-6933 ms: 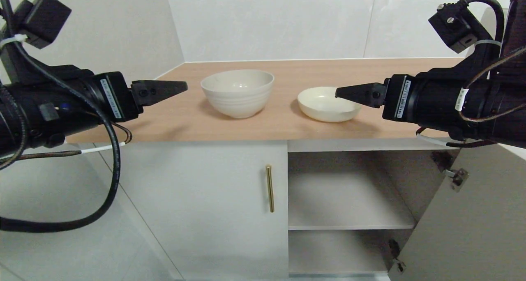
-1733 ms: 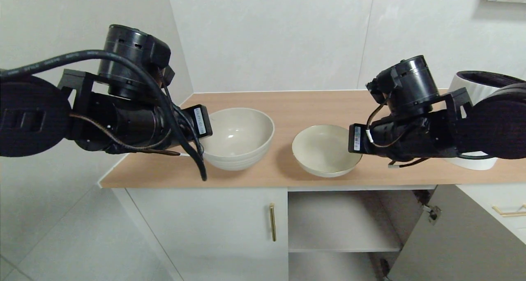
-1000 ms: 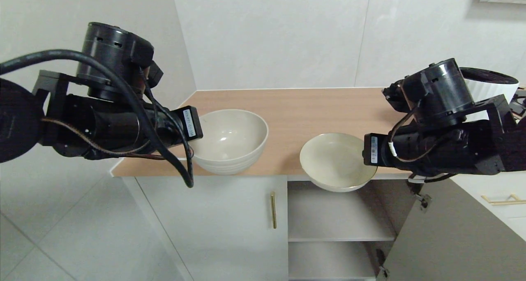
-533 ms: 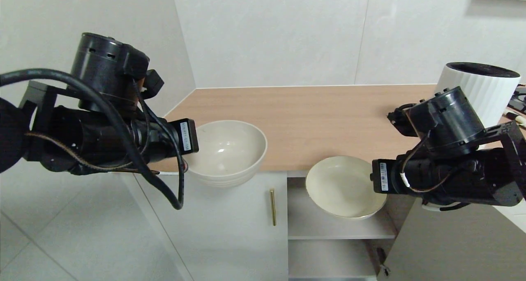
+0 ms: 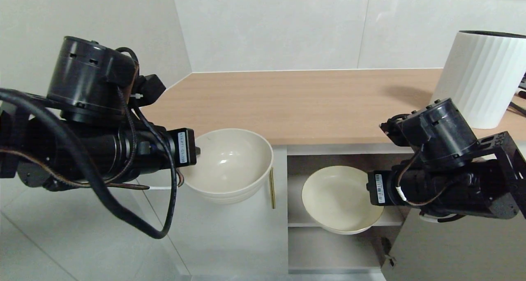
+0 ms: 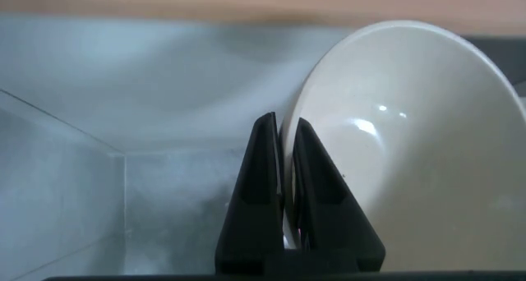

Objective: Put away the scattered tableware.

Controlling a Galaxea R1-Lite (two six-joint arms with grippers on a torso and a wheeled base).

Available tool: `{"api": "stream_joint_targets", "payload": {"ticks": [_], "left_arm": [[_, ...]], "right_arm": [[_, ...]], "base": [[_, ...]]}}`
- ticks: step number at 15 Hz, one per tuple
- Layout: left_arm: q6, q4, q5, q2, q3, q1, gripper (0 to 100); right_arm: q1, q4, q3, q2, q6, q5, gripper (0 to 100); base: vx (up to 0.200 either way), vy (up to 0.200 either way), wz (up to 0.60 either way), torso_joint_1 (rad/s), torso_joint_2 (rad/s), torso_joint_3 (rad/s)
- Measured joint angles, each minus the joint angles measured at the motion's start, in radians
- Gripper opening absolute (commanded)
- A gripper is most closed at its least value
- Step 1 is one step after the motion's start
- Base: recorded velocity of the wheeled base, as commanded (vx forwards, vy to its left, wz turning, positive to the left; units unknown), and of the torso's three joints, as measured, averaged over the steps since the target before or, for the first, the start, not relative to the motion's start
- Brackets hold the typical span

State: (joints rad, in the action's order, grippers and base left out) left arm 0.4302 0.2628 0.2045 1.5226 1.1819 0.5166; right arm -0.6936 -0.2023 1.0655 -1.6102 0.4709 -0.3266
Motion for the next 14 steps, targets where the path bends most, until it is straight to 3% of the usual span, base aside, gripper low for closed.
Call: {"api": "stream_joint_targets", "payload": {"ticks": [6, 14], "left_arm": [[0.0, 0.0, -0.001, -0.002, -0.001, 0.001, 0], [0.0, -0.001, 0.0, -0.002, -0.001, 0.001, 0]], "right_arm": [[-0.013, -0.001, -0.01, -0.033, 0.0, 0.0, 0], [-0.013, 0.019, -0.023, -0.062, 0.001, 0.006, 0]], "base": [[0.0, 0.0, 0.0, -0.054, 0.42, 0.351], [0.0, 0.0, 0.0, -0.003, 0.03, 0.028]]}}
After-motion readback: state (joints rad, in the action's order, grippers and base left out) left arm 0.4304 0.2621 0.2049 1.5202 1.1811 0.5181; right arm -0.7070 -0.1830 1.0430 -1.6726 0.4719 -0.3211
